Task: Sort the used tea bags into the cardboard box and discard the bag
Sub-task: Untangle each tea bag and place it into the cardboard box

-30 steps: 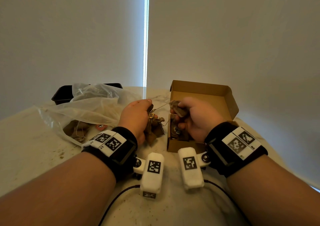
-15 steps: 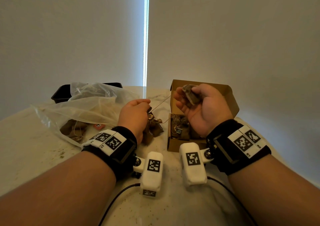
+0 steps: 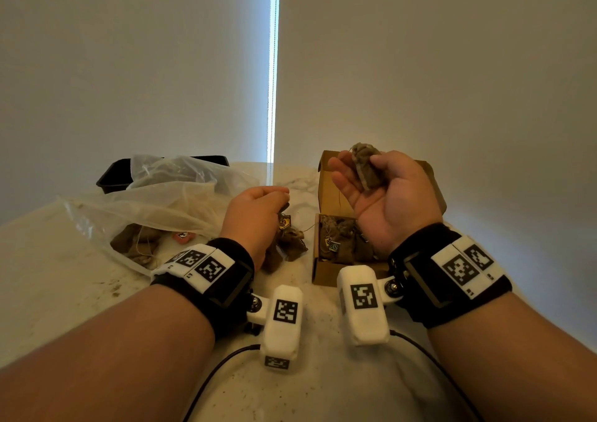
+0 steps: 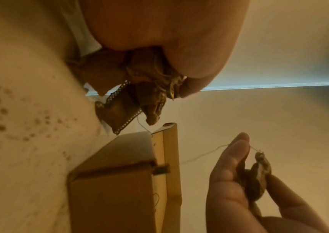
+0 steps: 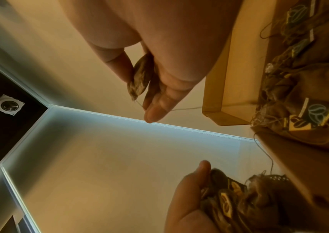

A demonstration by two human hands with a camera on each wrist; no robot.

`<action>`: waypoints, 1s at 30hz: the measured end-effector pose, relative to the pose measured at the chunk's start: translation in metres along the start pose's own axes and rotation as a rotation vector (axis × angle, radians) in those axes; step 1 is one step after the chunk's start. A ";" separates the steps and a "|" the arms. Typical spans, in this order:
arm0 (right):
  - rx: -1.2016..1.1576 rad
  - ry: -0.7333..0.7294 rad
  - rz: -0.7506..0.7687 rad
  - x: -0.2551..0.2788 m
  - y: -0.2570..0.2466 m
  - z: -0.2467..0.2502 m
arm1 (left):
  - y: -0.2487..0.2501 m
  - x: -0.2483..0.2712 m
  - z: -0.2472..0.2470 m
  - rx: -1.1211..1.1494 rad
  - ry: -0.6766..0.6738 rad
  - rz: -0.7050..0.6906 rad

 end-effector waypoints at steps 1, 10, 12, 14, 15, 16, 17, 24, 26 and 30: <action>-0.003 -0.009 0.002 0.000 -0.001 -0.001 | 0.002 0.001 -0.001 -0.041 -0.029 -0.045; -0.040 -0.106 -0.005 0.003 -0.004 -0.007 | 0.012 0.012 -0.018 -0.522 -0.281 -0.296; -0.034 -0.134 -0.019 0.004 -0.004 -0.009 | 0.012 0.013 -0.020 -0.589 -0.282 -0.308; -0.031 -0.151 -0.022 0.005 -0.004 -0.010 | 0.011 0.013 -0.021 -0.635 -0.279 -0.309; -0.031 -0.153 -0.020 0.005 -0.005 -0.010 | 0.011 0.013 -0.022 -0.645 -0.280 -0.311; -0.033 -0.151 -0.018 0.005 -0.005 -0.010 | 0.010 0.013 -0.022 -0.646 -0.289 -0.315; -0.038 -0.146 -0.016 0.005 -0.005 -0.010 | 0.010 0.013 -0.022 -0.644 -0.301 -0.318; -0.064 -0.125 -0.016 0.005 -0.008 -0.010 | 0.010 0.017 -0.024 -0.700 -0.367 -0.314; -0.078 -0.115 -0.005 0.003 -0.008 -0.009 | 0.010 0.018 -0.022 -0.689 -0.393 -0.309; -0.109 -0.082 0.002 0.000 -0.007 -0.006 | 0.013 0.022 -0.023 -0.705 -0.454 -0.318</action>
Point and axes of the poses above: each hand's wrist, its own x-axis away from the middle knuckle, its own z-axis out of the back of the hand, y = z × x, the point moved 3 cm from there along -x, towards the middle knuckle, and after that the axes turned 7 degrees about z, right-handed, at the moved point
